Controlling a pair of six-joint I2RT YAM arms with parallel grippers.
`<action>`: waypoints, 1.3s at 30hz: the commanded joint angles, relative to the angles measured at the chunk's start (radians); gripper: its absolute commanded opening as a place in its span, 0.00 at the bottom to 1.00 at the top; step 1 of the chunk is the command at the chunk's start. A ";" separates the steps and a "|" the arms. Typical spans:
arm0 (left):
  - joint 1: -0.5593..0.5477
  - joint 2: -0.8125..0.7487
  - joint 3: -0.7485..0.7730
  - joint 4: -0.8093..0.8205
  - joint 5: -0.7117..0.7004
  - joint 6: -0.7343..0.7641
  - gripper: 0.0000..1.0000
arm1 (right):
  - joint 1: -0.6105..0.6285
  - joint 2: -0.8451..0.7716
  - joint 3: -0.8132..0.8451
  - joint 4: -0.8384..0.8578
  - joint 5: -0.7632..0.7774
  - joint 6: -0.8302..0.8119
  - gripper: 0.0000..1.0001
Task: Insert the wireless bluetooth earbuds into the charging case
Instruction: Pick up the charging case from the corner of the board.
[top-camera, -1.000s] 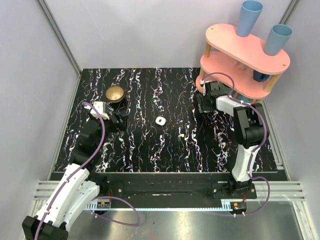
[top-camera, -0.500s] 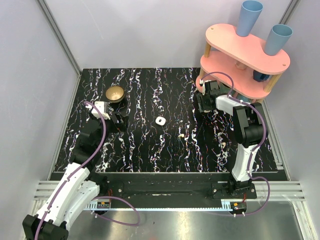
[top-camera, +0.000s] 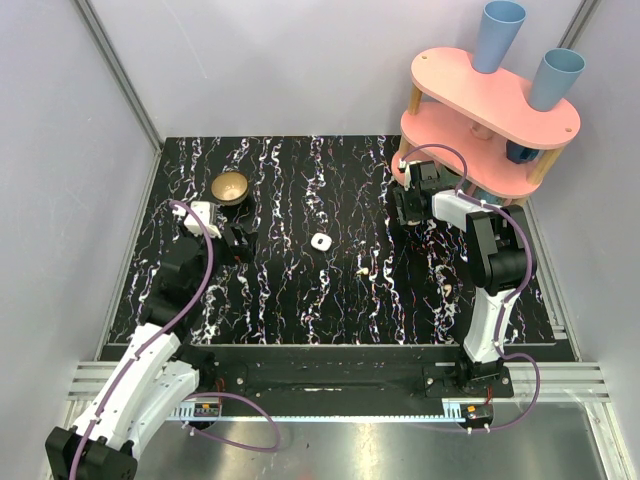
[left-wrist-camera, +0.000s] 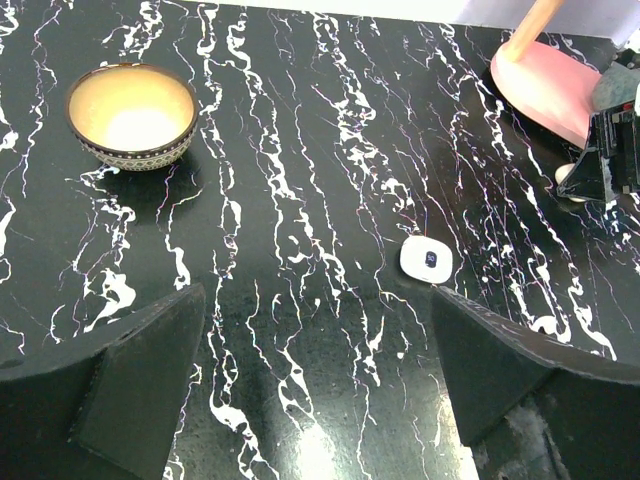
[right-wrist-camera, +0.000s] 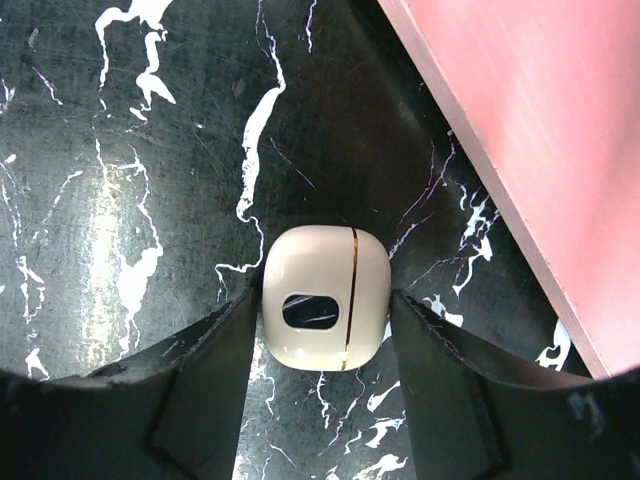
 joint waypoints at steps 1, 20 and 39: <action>0.005 -0.010 0.050 0.009 0.019 0.003 0.99 | -0.004 -0.030 0.003 -0.030 -0.017 -0.002 0.64; 0.004 0.002 0.050 0.003 0.064 -0.009 0.99 | -0.004 -0.055 -0.006 -0.054 -0.022 0.003 0.66; 0.005 0.004 0.052 -0.009 0.059 -0.001 0.99 | -0.004 -0.024 0.019 -0.056 -0.002 0.046 0.66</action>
